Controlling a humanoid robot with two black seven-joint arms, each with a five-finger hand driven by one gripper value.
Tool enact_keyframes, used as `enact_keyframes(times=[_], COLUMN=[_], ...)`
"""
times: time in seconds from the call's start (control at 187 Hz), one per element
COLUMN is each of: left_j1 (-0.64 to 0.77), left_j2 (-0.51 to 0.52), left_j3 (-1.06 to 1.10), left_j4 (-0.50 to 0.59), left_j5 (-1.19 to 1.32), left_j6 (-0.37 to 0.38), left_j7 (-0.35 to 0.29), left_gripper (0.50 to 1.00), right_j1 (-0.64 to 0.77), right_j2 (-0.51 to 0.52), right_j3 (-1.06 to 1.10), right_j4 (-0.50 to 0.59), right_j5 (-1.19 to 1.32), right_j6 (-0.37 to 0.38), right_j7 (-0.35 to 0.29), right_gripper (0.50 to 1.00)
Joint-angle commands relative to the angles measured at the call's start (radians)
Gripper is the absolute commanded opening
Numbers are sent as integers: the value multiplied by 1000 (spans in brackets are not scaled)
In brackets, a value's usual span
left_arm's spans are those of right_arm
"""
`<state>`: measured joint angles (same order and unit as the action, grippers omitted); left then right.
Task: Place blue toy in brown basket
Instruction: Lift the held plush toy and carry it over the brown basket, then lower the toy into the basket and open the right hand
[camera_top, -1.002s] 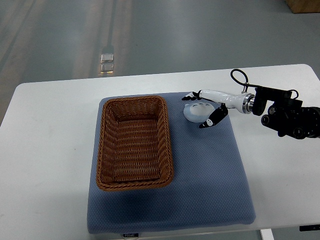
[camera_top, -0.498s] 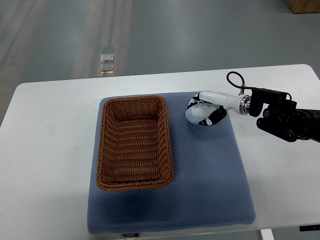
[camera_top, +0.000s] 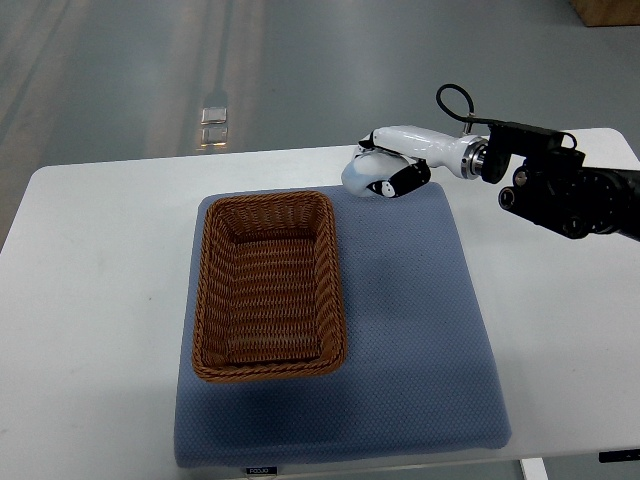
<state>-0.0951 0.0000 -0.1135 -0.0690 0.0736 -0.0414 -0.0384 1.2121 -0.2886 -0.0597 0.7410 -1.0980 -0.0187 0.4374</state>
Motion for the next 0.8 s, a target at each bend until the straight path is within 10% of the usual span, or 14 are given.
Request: enact_keyframes(times=[0.0,0.209,0.397,0.563,0.793], left_j1=[0,0,0,0,0], left_j2=[0,0,0,0,0], left_j3=[0,2,2,2,3], left_j4=[0,0,-2,-2,-2], left_j5=[0,0,0,0,0], left_j6=[0,0,0,0,0], left_j7=[0,0,0,0,2], left_gripper=[1000,1000,1000,1000,1000], right_j1=[47,63,50,32,15], right_j2=[43,174,235,236,213], right_j3=[-3,-14,-38,-54,-48], right_j4=[17,17,6,6,9], right_j5=[15,18,15,21,128], right_j6=[13,54,59,54,43], right_j7=[4,14,14,12,4], right_gripper=[500,500,619,911,915])
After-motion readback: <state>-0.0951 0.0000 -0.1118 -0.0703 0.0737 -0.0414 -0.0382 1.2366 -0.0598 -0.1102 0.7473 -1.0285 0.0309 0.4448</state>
